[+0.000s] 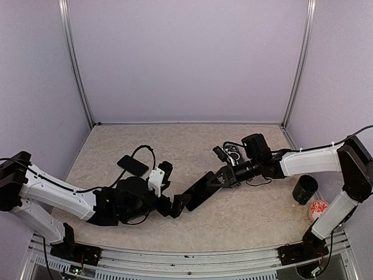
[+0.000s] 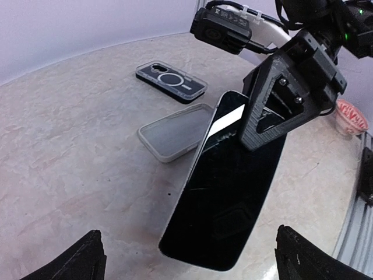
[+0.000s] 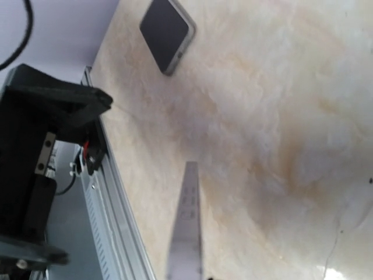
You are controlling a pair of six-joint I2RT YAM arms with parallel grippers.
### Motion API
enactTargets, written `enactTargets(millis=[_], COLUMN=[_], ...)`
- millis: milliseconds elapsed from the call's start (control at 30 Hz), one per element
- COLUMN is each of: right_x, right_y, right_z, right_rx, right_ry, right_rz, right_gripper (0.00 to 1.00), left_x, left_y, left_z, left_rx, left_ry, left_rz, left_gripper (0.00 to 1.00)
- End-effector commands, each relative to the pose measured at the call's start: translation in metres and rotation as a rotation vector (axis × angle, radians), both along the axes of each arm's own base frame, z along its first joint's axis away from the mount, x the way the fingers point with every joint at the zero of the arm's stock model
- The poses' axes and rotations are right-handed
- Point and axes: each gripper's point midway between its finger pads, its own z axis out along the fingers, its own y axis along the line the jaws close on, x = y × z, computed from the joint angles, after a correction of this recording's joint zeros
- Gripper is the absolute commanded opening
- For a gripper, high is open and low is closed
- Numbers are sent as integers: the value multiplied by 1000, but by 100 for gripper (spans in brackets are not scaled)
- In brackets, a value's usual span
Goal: Put the phone into the phone case
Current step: Pass from the right arm to the left
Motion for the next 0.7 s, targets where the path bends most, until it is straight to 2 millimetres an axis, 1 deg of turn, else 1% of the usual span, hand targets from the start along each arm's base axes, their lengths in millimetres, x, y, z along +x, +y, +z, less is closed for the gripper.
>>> enactTargets(millis=[0,167,233,367,433,533,633,667], right_x=[5,7,10,11,9,2,-5,-6], right_y=[-2,-8,-13,-22,-27,-30,-31,-32], right_z=[44,66,75,94,106,116,129,134], right_rx=[117,140,146,190,231,288,349,367], right_ry=[-137,-257,-307,-381,-418,-445,-469,-480], right_rz=[-15,-40,-71,-117,-135,-141,-128,-127], right_gripper=[0,0,0,0,0,0,0,0], left_x=[-6,-4,-4,-4,-7,-10,-11,-10], left_y=[-8,-12,-15,-15,-17,-20,-25,-27], left_z=[30,41,45,58,66,77,82,80], left_rx=[-208,-305,-342,-434,-475,-525,-558,-569], left_ry=[89,174,211,253,264,264,272,290], left_rz=[-104,-178,-215,-272,-308,-354,-387,-393], left_gripper=[99,99,99,99,99,99,97,97])
